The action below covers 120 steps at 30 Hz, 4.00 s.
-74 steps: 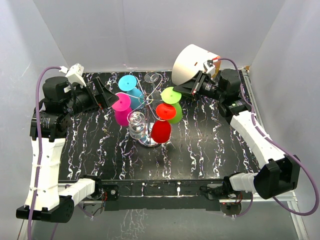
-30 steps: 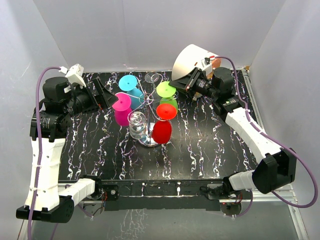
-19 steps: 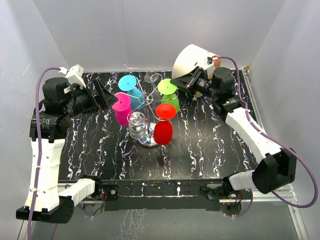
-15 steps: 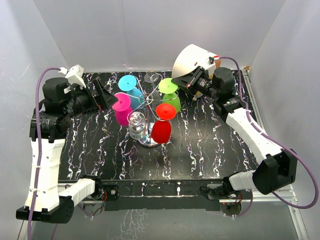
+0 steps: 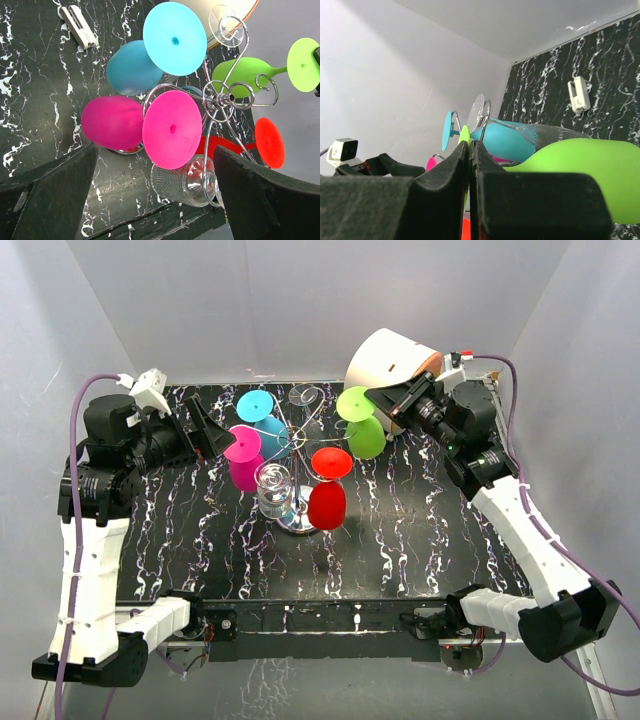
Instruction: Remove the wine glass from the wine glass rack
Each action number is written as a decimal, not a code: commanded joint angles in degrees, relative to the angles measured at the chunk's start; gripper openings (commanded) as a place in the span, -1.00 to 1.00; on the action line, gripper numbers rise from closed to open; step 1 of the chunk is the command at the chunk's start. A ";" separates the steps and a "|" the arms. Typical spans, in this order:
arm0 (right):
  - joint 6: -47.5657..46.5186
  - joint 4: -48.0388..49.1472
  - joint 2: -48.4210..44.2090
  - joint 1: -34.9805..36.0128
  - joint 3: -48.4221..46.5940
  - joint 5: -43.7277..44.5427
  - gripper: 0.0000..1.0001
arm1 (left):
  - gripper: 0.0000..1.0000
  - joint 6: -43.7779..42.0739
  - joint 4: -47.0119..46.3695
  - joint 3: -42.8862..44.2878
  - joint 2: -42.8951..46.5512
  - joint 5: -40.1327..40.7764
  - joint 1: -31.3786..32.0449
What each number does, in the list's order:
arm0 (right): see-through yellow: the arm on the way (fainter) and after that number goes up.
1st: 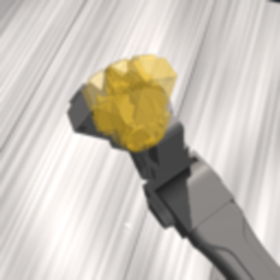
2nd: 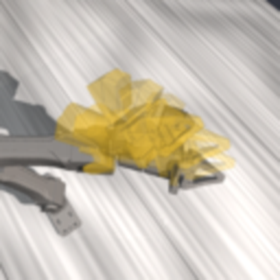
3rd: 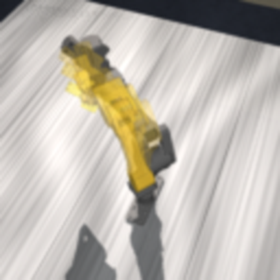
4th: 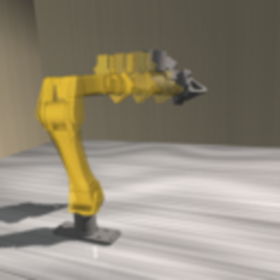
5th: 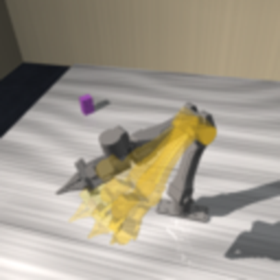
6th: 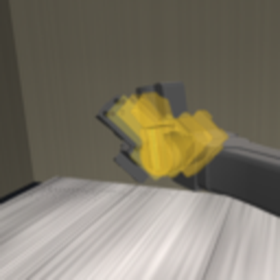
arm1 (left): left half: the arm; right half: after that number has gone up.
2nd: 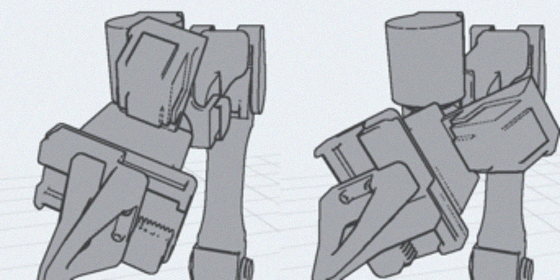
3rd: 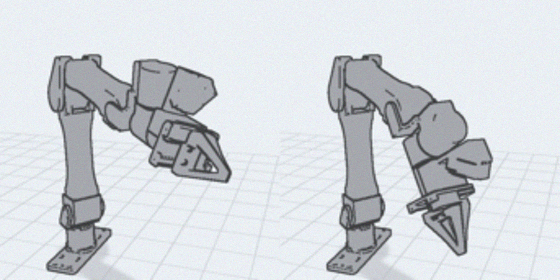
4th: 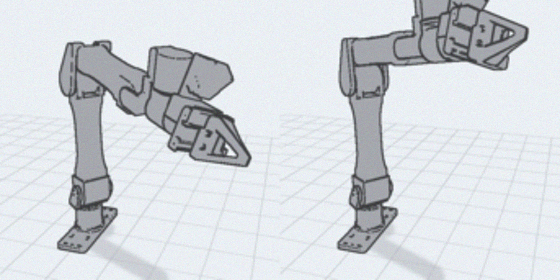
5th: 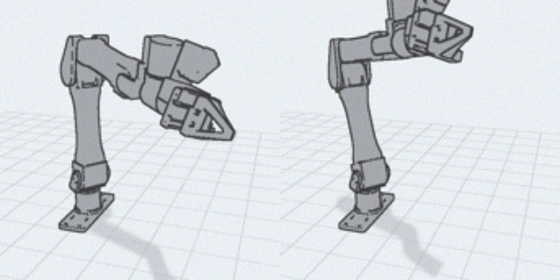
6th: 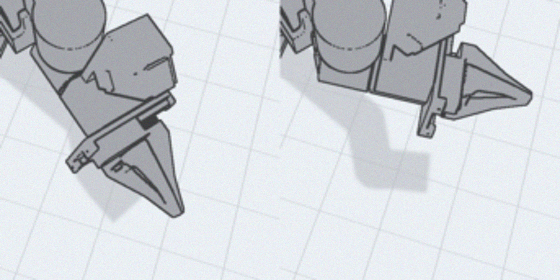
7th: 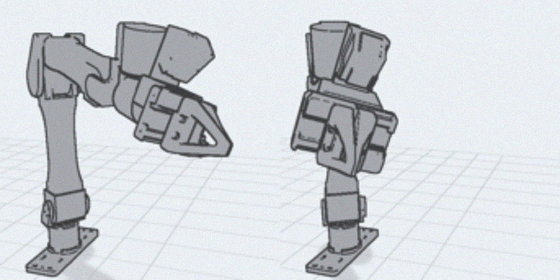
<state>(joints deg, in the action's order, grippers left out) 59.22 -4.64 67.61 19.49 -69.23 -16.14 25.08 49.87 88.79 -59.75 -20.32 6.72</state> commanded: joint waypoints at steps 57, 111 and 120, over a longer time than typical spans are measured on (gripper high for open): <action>41.01 50.38 10.70 1.85 -17.61 -7.84 -1.00 | 0.54 66.80 -102.90 -11.93 -16.12 -23.78 8.46; -2.15 11.77 -3.52 -7.09 1.13 10.31 0.94 | -1.00 -0.33 -9.07 27.10 -13.06 23.70 10.69; -16.71 -0.01 -9.63 -7.09 1.99 18.72 0.93 | -1.00 -12.24 11.05 35.03 -24.82 49.69 10.57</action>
<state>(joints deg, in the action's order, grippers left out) 51.55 0.30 60.88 12.47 -66.67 -2.61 20.71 48.69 125.60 -79.77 14.96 17.45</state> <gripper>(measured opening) 0.967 0.031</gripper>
